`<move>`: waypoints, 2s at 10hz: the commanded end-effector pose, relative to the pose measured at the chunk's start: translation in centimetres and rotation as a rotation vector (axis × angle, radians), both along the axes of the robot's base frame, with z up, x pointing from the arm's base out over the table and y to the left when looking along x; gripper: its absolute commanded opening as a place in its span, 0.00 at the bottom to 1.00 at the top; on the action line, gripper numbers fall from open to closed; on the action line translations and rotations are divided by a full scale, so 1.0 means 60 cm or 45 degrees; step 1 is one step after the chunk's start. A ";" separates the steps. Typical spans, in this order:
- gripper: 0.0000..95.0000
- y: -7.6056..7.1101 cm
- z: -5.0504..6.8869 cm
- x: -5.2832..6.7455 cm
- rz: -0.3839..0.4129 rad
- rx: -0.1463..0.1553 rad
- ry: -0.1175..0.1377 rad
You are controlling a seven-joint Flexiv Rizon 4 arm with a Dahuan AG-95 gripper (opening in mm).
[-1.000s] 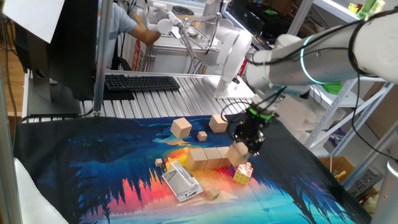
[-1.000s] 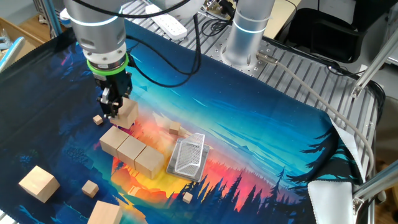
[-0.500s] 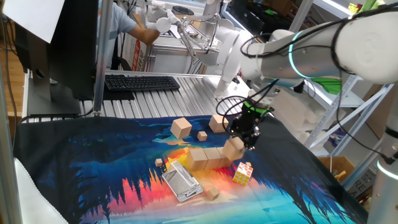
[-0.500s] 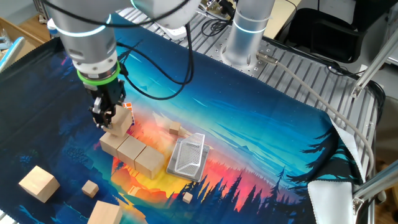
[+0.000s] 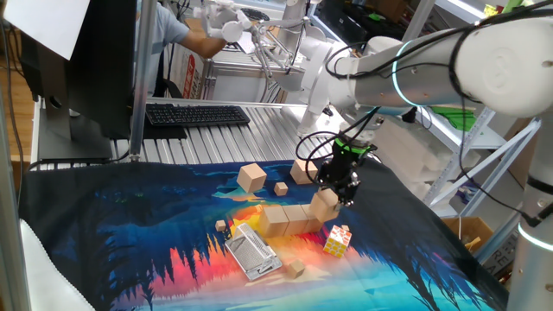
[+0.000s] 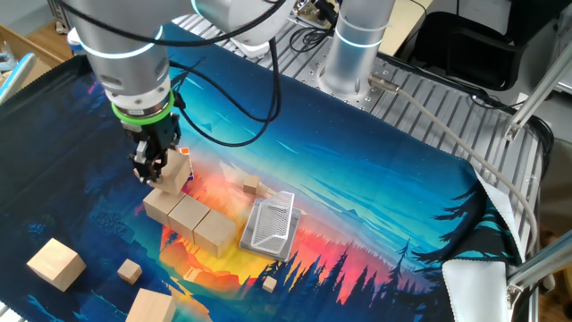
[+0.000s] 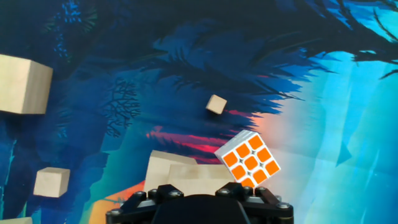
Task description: Stack the blocks into a pyramid shape
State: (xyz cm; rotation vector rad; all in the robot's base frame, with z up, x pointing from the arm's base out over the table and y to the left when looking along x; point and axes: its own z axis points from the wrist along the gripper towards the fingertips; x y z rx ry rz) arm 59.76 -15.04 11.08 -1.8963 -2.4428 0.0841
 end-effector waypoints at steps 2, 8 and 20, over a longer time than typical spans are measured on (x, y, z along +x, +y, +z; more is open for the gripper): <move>0.00 0.001 0.002 -0.004 0.049 0.019 -0.033; 0.00 0.001 0.002 -0.004 0.098 0.026 -0.036; 0.00 0.034 -0.004 0.008 -0.016 0.055 -0.052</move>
